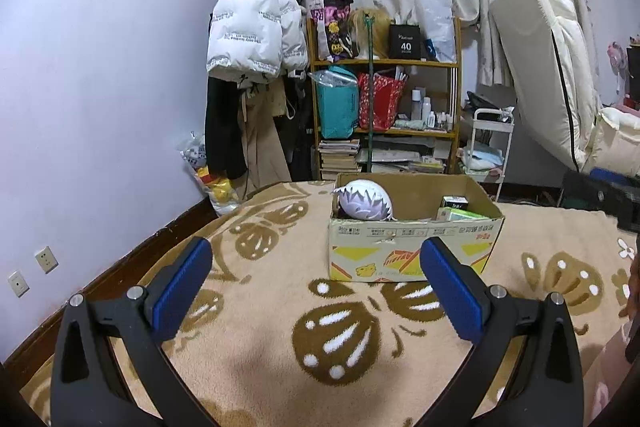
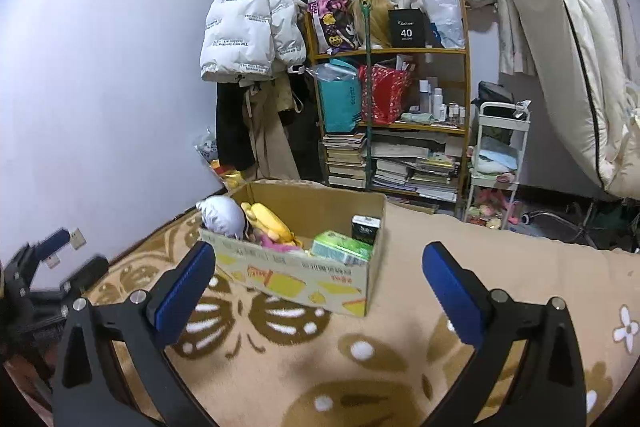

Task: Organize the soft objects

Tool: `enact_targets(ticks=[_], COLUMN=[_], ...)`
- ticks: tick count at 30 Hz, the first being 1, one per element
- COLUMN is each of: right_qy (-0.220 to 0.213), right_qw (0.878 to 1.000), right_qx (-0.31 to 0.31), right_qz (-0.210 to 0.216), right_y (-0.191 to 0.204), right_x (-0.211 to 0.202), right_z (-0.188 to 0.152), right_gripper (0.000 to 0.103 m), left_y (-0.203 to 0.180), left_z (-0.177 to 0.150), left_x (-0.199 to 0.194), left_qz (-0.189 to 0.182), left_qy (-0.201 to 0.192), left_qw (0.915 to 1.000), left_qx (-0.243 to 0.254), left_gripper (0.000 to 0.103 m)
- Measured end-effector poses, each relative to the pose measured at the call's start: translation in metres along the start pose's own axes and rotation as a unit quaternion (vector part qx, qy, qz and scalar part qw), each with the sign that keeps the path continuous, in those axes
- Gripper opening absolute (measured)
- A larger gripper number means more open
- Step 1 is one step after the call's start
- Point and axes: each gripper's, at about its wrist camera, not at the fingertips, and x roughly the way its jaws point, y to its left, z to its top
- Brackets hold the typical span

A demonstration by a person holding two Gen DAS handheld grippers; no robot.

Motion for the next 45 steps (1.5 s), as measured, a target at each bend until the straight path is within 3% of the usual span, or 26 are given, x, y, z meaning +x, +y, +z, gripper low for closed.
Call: enact_targets(ticks=[7,12,15,28,45], right_qy=[-0.045,-0.049,-0.052,-0.063,-0.076], right_qw=[0.999,0.999,0.998,0.997,0.996], right_qx=[-0.014,-0.006,0.001,0.024,0.009], right_qz=[-0.012,-0.020,-0.021,-0.027,-0.033], right_y=[0.003,-0.003,-0.007,-0.019,-0.023], right_x=[-0.033,-0.040,-0.040,-0.040,-0.045], right_z=[-0.024,-0.033,-0.034,-0.037,-0.035], right_gripper=[0.103,0.103,0.103,0.103,0.103], left_y=[0.002,-0.001,-0.007,-0.016,-0.017], left_z=[0.000,-0.001,-0.001,-0.005,-0.007], left_x=[-0.015,-0.013,-0.012,-0.010,-0.007], left_qz=[0.013,-0.008,0.005,-0.014,-0.022], left_qy=[-0.020,-0.015,-0.017,-0.011,-0.006], left_qw=[0.9997,0.9998,0.9998,0.9995,0.9996], left_qx=[-0.007,-0.005,0.007,0.025,0.018], left_gripper=[0.102,0.102,0.102,0.102,0.102])
